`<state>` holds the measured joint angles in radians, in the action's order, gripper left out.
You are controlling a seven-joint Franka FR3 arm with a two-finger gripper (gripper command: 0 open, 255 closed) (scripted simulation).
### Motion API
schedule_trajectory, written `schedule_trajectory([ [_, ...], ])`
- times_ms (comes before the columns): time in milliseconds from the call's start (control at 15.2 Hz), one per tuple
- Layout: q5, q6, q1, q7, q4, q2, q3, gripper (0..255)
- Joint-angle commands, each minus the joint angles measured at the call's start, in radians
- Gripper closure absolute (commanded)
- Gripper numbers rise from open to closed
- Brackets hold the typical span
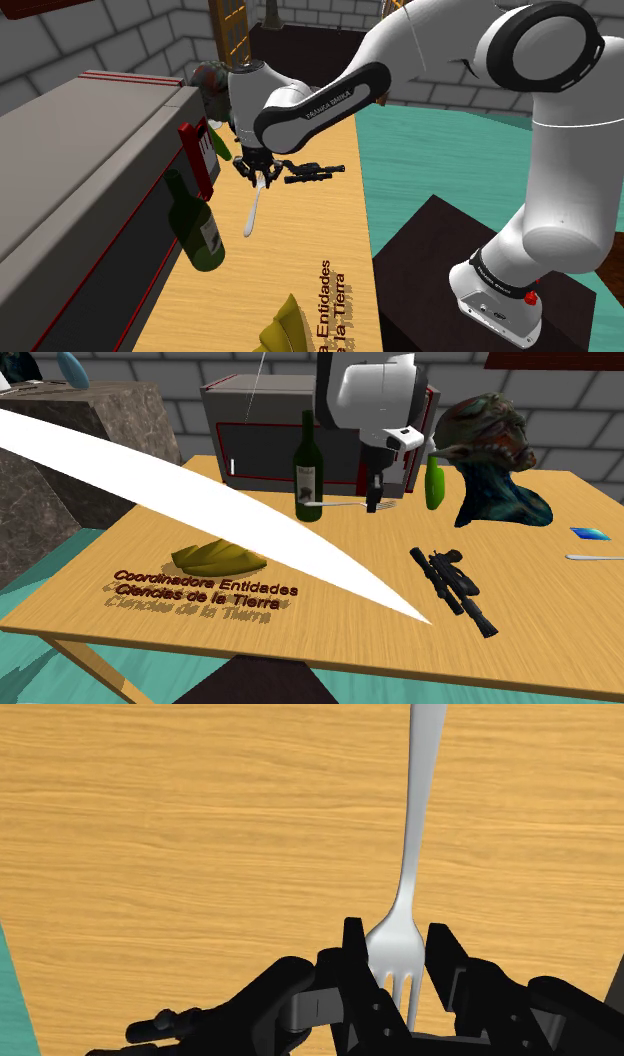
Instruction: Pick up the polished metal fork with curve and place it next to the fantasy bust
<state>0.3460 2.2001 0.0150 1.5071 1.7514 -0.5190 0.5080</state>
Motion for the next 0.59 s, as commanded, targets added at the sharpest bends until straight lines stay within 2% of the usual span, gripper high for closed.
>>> schedule_trajectory([
  [0,0.010,0.019,0.004,0.005,0.004,-0.016,-0.007,255],
  [528,0.050,0.092,0.022,0.032,0.017,-0.081,-0.035,255],
])
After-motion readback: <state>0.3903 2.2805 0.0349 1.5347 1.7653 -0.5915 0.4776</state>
